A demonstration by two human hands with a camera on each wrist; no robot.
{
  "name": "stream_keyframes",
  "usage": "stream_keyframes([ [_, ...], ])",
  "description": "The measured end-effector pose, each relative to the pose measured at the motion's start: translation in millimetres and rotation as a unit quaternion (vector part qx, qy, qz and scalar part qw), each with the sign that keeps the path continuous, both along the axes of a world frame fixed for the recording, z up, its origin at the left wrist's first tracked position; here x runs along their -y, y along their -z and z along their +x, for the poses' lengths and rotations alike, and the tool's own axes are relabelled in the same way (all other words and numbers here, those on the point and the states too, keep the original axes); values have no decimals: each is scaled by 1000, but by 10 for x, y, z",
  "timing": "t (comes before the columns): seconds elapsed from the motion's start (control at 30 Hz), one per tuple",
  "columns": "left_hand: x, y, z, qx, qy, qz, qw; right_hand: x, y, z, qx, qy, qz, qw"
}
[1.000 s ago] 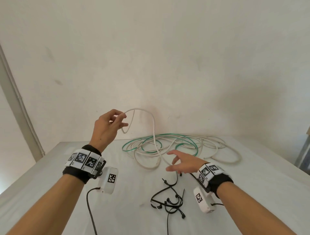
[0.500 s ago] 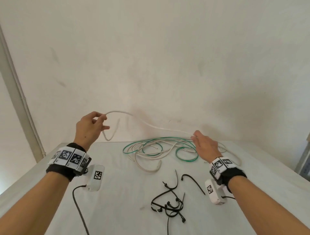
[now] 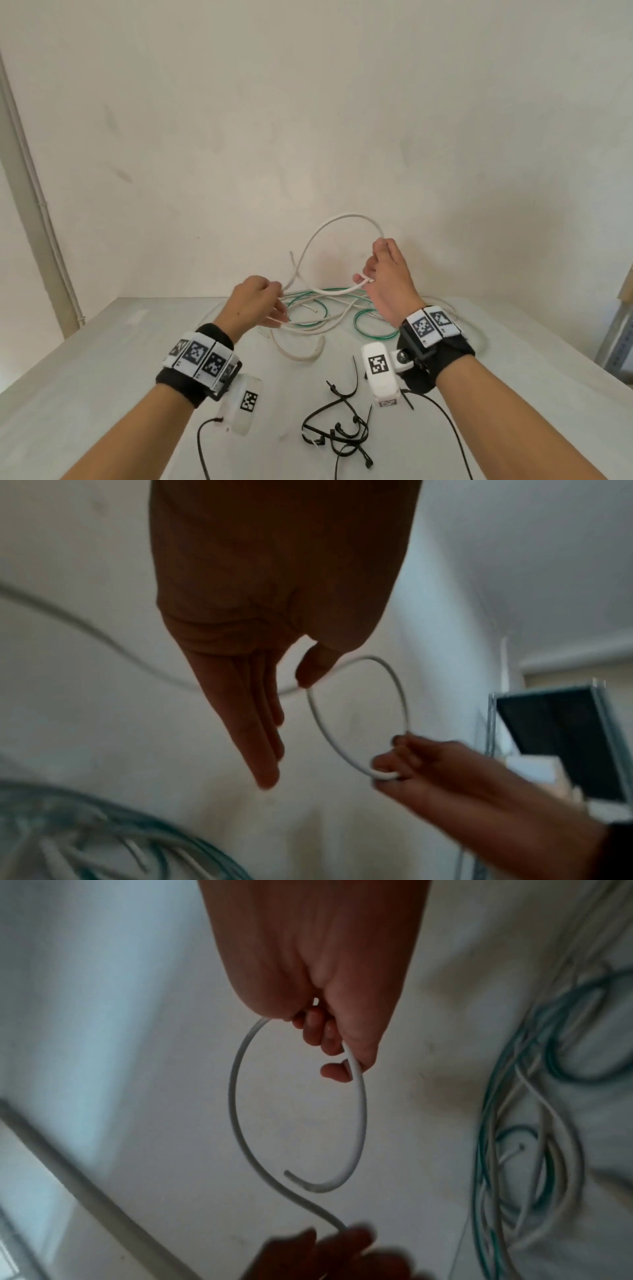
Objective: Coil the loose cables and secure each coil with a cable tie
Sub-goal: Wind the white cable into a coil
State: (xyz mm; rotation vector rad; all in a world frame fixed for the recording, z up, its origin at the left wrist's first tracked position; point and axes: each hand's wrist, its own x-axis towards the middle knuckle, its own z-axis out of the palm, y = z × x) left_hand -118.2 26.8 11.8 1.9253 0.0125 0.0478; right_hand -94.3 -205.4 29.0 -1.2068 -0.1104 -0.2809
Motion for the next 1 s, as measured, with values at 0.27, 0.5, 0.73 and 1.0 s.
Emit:
stream_keyframes([
  [0.27,357,39,-153,-41,88,-257,962,-344,172,-223,-87,-105,118,984],
  [0.5,161,95,-55,-66,103,-305,945,-187,134,-204,-127,-120,153,973],
  [0.73,88,-48,-213,-59,140,-355,922,-202,205,-160,-141,-111,-3,984],
  [1.0,129,-303,-208,-30,164,-142,976,-330,194,-287,-79,-153,-167,971],
])
